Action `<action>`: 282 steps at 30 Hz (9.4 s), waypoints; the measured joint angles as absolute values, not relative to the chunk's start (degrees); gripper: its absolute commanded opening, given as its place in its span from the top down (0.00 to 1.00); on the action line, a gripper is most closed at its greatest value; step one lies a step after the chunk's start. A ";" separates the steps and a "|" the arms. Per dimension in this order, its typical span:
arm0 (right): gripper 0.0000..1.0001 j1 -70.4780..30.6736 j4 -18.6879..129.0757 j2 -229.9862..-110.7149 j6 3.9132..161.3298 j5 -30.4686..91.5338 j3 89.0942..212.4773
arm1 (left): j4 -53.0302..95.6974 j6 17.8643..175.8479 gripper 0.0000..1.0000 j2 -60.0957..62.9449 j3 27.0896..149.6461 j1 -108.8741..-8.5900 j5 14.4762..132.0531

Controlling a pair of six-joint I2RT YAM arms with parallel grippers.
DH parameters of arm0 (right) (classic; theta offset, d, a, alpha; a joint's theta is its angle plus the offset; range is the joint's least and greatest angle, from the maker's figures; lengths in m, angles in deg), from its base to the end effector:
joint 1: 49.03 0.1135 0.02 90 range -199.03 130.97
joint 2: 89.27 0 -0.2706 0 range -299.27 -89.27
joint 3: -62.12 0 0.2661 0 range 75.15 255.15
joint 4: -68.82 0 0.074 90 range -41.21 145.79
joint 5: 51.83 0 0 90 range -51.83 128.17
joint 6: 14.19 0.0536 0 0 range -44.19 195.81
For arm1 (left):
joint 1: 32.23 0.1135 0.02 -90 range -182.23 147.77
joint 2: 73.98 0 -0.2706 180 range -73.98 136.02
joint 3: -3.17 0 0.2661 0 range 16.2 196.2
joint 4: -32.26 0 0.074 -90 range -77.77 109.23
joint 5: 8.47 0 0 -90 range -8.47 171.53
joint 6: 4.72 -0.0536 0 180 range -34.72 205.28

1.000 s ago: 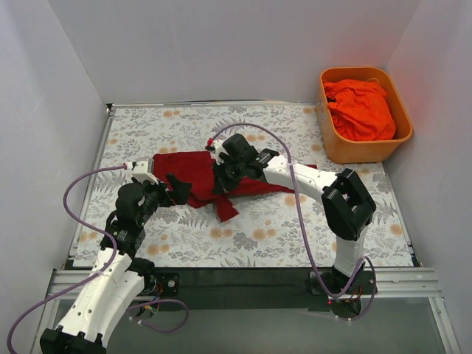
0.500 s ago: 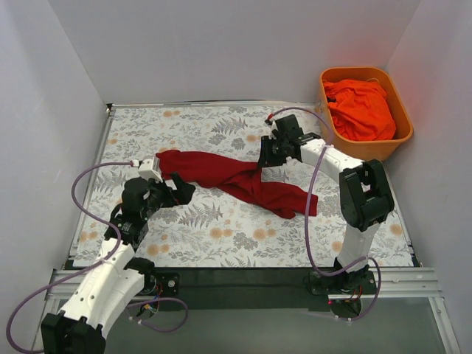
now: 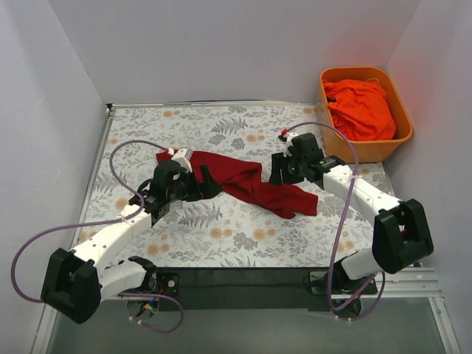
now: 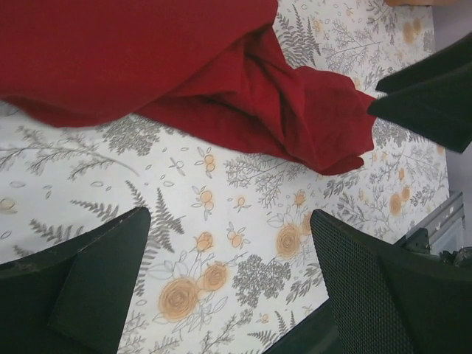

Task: Fold and stack the t-shirts
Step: Flatten the tshirt out, then fold the tshirt

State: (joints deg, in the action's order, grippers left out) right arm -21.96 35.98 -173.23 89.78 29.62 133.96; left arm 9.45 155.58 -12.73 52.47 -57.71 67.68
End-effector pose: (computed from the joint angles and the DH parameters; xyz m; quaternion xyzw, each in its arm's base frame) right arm 0.3005 0.1625 0.2370 -0.1334 0.9119 0.1984 0.3336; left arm 0.2235 -0.1207 0.2238 -0.2836 0.8345 -0.4131 0.2294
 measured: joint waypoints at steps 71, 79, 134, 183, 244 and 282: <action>0.46 -22.00 34.47 -157.85 87.82 41.99 116.47 | 24.31 199.73 1.00 22.22 63.84 -72.11 101.49; 0.46 -22.02 34.47 -157.85 87.82 42.53 116.47 | 17.25 191.45 1.00 10.66 64.78 -72.11 106.52; 0.81 -35.90 36.59 -167.11 90.94 38.21 112.60 | -12.06 164.56 1.00 -22.04 71.31 -70.62 121.10; 0.99 -35.62 36.83 -139.42 67.88 37.49 177.37 | 2.89 129.90 1.00 -23.15 134.67 -58.23 104.84; 0.99 -38.92 59.34 -205.36 61.81 44.92 164.67 | 5.86 153.77 1.00 26.37 99.31 -41.01 103.70; 0.99 -39.20 58.79 -198.06 65.57 47.80 149.65 | -5.87 175.78 1.00 1.48 71.62 -41.03 94.04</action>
State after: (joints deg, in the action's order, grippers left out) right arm -39.20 58.79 -198.06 65.57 47.80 149.65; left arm -5.87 175.78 1.48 71.62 -41.03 94.04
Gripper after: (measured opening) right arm 0.013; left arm 0.014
